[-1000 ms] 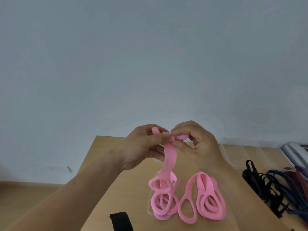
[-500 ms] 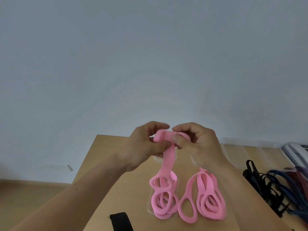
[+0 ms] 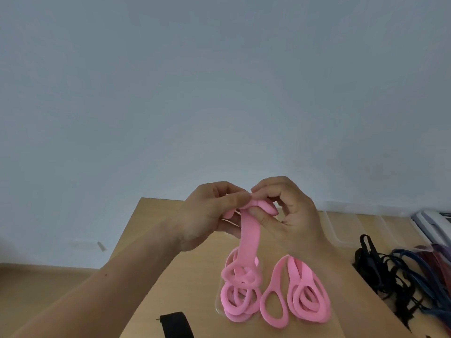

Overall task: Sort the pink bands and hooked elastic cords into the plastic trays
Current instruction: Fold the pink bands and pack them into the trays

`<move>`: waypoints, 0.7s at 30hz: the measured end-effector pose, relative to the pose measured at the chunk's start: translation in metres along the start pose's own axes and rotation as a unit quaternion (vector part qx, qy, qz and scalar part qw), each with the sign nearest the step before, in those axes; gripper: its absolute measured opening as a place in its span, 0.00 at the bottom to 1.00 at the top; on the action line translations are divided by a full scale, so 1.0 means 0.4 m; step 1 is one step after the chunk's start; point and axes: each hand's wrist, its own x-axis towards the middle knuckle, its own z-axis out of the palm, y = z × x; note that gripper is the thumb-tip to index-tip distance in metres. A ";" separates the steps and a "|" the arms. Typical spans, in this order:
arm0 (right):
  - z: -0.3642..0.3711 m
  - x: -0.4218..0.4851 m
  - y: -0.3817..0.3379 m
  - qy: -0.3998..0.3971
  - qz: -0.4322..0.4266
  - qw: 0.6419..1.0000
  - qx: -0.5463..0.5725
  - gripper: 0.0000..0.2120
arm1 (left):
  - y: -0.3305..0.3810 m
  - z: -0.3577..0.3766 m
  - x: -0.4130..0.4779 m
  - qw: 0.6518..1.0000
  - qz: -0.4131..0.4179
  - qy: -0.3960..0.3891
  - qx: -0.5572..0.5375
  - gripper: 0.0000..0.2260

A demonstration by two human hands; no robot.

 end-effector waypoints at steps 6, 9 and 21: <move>-0.018 -0.005 -0.020 -0.008 0.142 0.970 0.197 0.11 | -0.004 0.005 -0.003 0.997 0.072 0.038 0.014 0.09; -0.015 0.001 -0.028 0.005 0.213 0.959 0.188 0.12 | -0.011 0.015 -0.006 0.992 0.109 0.040 0.043 0.11; -0.024 0.010 -0.030 0.017 0.209 0.955 0.209 0.10 | -0.018 0.002 -0.001 1.000 0.021 0.012 0.018 0.15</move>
